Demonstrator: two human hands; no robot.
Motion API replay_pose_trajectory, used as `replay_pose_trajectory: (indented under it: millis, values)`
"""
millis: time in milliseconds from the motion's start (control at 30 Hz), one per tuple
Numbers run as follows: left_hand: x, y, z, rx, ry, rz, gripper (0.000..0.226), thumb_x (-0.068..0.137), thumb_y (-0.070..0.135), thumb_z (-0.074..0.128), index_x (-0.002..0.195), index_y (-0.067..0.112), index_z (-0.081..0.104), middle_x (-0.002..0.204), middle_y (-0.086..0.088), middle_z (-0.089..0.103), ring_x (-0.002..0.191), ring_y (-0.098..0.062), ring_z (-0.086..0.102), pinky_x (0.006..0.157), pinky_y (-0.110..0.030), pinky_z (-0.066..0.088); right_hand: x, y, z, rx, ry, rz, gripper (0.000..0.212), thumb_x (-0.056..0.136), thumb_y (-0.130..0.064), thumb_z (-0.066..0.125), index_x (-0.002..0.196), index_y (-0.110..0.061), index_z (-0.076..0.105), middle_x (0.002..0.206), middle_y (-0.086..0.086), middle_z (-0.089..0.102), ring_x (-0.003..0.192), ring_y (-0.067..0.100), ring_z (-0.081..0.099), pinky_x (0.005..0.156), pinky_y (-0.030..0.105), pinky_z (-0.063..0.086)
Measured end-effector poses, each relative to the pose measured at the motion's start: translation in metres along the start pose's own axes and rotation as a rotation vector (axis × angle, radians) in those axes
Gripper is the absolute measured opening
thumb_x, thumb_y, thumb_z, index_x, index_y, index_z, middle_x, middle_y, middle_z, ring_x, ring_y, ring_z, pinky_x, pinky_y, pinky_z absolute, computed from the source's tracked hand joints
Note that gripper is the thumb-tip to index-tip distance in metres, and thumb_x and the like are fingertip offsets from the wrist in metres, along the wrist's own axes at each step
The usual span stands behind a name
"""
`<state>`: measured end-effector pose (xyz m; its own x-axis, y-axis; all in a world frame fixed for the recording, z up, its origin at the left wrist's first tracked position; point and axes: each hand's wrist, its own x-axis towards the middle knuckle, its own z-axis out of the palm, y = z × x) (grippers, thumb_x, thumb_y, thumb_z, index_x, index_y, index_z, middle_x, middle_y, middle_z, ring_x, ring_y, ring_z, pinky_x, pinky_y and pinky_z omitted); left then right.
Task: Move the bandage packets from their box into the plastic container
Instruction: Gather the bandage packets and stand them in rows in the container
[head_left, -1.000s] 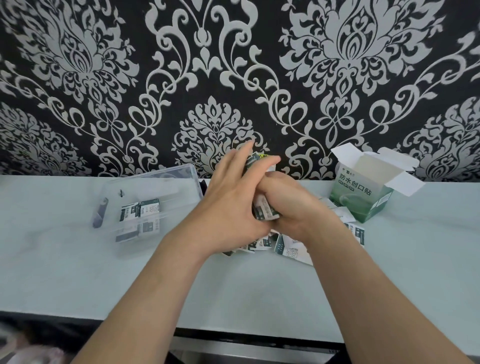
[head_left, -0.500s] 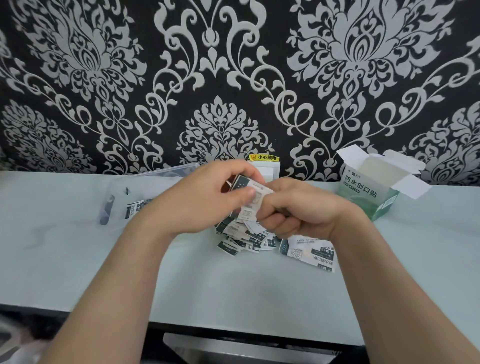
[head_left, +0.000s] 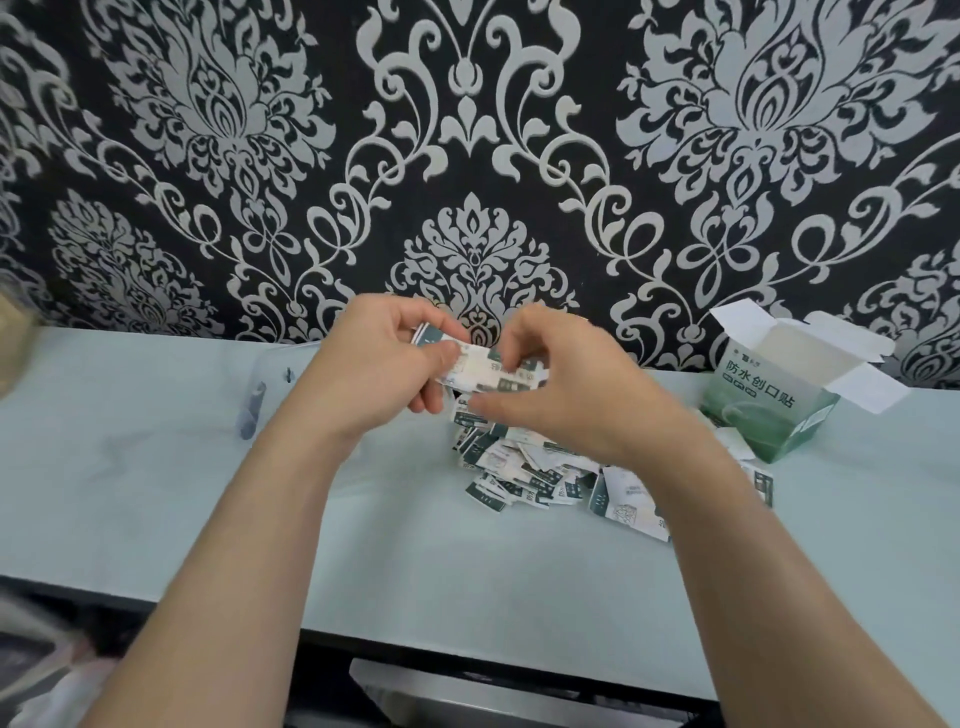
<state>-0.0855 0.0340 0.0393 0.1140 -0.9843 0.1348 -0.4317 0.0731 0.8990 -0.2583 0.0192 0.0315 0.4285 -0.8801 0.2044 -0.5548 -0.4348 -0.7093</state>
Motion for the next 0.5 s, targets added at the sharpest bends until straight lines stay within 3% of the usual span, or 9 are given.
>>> replay_pose_trajectory:
  millis: [67, 133, 400, 500]
  values:
    - [0.000, -0.002, -0.005, -0.003, 0.013, -0.032, 0.015, 0.089, 0.002, 0.062, 0.086, 0.013, 0.071, 0.047, -0.006, 0.057, 0.040, -0.014, 0.050, 0.041, -0.019, 0.039, 0.001, -0.014, 0.009, -0.249, 0.033, -0.110, 0.030, 0.076, -0.034, 0.076, 0.073, -0.025, 0.048, 0.067, -0.010, 0.052, 0.064, 0.010, 0.046, 0.064, 0.029, 0.037]
    - [0.000, -0.003, -0.011, -0.017, -0.003, -0.061, 0.015, 0.090, 0.000, 0.061, 0.086, 0.011, 0.071, 0.052, -0.007, 0.058, 0.040, -0.013, 0.052, 0.041, -0.018, 0.040, 0.004, -0.024, 0.019, -0.386, 0.015, -0.176, 0.027, 0.081, -0.034, 0.072, 0.072, -0.025, 0.047, 0.063, -0.013, 0.044, 0.073, 0.015, 0.046, 0.073, 0.034, 0.036]
    - [-0.005, -0.023, -0.050, -0.091, 0.020, -0.121, 0.016, 0.092, -0.001, 0.057, 0.100, 0.006, 0.069, 0.060, -0.008, 0.058, 0.042, -0.008, 0.053, 0.041, -0.015, 0.040, 0.025, -0.048, 0.048, -0.388, -0.038, -0.250, 0.023, 0.081, -0.029, 0.068, 0.074, -0.023, 0.047, 0.061, -0.010, 0.043, 0.066, 0.017, 0.044, 0.062, 0.032, 0.038]
    - [-0.002, -0.035, -0.060, -0.039, 0.100, -0.096, 0.016, 0.092, 0.002, 0.058, 0.102, 0.009, 0.068, 0.068, -0.022, 0.064, 0.043, -0.009, 0.054, 0.047, -0.020, 0.043, 0.038, -0.061, 0.057, -0.426, -0.061, -0.275, 0.037, 0.081, -0.025, 0.068, 0.066, -0.033, 0.035, 0.060, -0.009, 0.043, 0.061, 0.010, 0.044, 0.054, 0.030, 0.033]
